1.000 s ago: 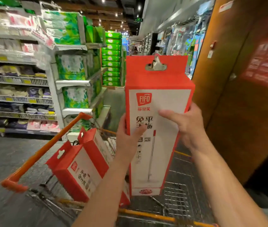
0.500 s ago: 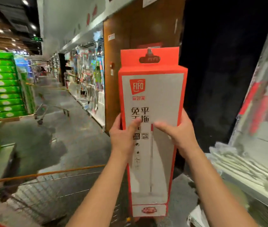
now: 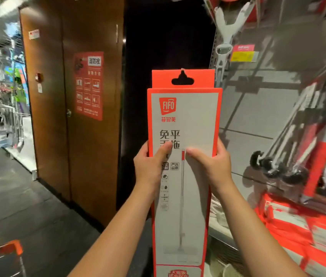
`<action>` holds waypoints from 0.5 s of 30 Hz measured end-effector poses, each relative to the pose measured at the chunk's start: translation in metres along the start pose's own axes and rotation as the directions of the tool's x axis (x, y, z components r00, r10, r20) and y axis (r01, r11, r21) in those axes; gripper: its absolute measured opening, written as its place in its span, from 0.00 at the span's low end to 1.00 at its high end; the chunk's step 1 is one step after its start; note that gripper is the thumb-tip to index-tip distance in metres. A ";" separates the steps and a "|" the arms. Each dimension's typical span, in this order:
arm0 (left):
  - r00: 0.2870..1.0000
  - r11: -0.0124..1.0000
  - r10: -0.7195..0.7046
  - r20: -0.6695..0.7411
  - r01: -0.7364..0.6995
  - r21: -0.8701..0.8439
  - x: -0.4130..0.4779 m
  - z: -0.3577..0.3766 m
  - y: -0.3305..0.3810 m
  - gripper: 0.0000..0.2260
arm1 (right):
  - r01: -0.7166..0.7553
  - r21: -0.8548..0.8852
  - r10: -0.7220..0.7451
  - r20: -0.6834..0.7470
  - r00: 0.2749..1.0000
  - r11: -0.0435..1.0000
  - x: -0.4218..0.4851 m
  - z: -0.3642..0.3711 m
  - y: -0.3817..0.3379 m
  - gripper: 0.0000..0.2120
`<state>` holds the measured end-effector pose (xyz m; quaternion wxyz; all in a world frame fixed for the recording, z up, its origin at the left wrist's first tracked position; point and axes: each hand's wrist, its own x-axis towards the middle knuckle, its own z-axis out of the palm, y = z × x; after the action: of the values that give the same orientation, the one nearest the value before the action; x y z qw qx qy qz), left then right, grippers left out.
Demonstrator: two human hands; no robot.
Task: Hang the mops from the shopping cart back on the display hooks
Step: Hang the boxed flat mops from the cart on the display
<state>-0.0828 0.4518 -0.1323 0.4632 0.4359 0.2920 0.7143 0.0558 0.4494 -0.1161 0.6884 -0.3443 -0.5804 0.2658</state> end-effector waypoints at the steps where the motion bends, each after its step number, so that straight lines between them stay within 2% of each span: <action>1: 1.000 1.000 -0.008 0.009 0.008 -0.008 0.004 0.010 -0.005 0.11 | -0.004 -0.010 0.004 -0.012 1.000 1.000 0.007 -0.010 0.002 0.35; 4: 0.998 0.999 -0.034 0.045 0.034 -0.019 0.017 0.042 -0.019 0.09 | -0.011 -0.042 0.009 -0.048 0.999 0.999 0.028 -0.038 0.008 0.37; 15: 0.975 0.998 -0.054 0.216 0.055 0.000 0.097 0.105 -0.063 0.09 | -0.001 -0.041 -0.007 -0.202 0.979 0.999 0.095 -0.080 0.042 0.24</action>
<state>0.0179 0.5672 -0.1024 0.5127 0.5013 0.2498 0.6507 0.1535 0.5351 -0.0978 0.7372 -0.3825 -0.5132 0.2164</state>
